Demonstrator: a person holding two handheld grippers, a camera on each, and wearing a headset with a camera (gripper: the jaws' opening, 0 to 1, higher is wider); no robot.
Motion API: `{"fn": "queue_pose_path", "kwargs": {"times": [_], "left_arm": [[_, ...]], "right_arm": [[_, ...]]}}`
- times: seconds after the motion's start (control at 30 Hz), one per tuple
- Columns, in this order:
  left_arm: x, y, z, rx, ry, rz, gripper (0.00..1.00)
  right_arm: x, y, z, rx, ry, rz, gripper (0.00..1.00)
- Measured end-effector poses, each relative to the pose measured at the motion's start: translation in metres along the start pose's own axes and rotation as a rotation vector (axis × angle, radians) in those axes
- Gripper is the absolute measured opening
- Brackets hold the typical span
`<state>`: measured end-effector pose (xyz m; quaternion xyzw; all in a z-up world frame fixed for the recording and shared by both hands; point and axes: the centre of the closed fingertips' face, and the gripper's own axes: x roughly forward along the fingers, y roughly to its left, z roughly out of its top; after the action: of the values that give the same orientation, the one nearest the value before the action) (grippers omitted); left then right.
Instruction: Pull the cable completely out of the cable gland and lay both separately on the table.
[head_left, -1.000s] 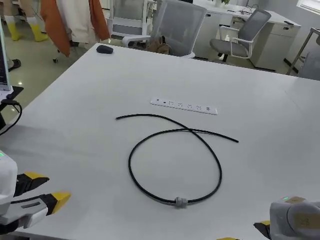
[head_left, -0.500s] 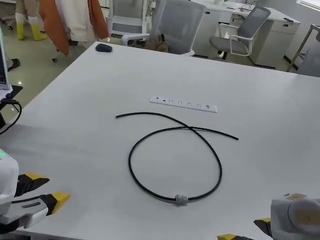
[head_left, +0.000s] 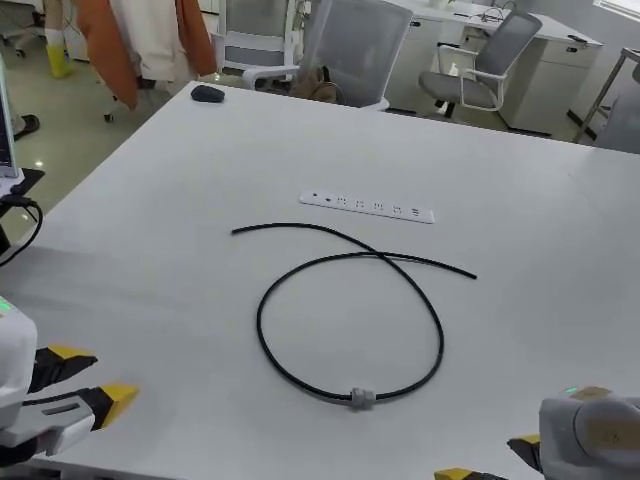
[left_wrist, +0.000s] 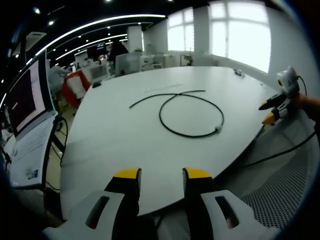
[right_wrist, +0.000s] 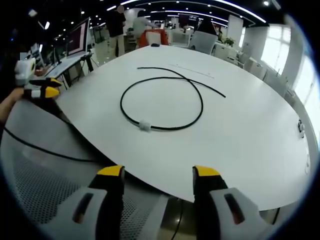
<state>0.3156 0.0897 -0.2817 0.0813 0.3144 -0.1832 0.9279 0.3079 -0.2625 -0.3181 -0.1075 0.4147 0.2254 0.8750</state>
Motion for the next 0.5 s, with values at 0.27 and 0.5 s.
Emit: {"fn": "queue_pose_path", "kwargs": {"times": [0.27, 0.5], "left_arm": [[0.0002, -0.0005, -0.0011, 0.000, 0.007, -0.004, 0.35], [0.0026, -0.0023, -0.0088, 0.032, 0.068, -0.012, 0.37]], "right_arm": [[-0.0001, -0.0006, -0.0001, 0.004, -0.002, -0.002, 0.56], [0.0005, -0.0006, 0.0013, 0.004, -0.007, 0.001, 0.56]]}}
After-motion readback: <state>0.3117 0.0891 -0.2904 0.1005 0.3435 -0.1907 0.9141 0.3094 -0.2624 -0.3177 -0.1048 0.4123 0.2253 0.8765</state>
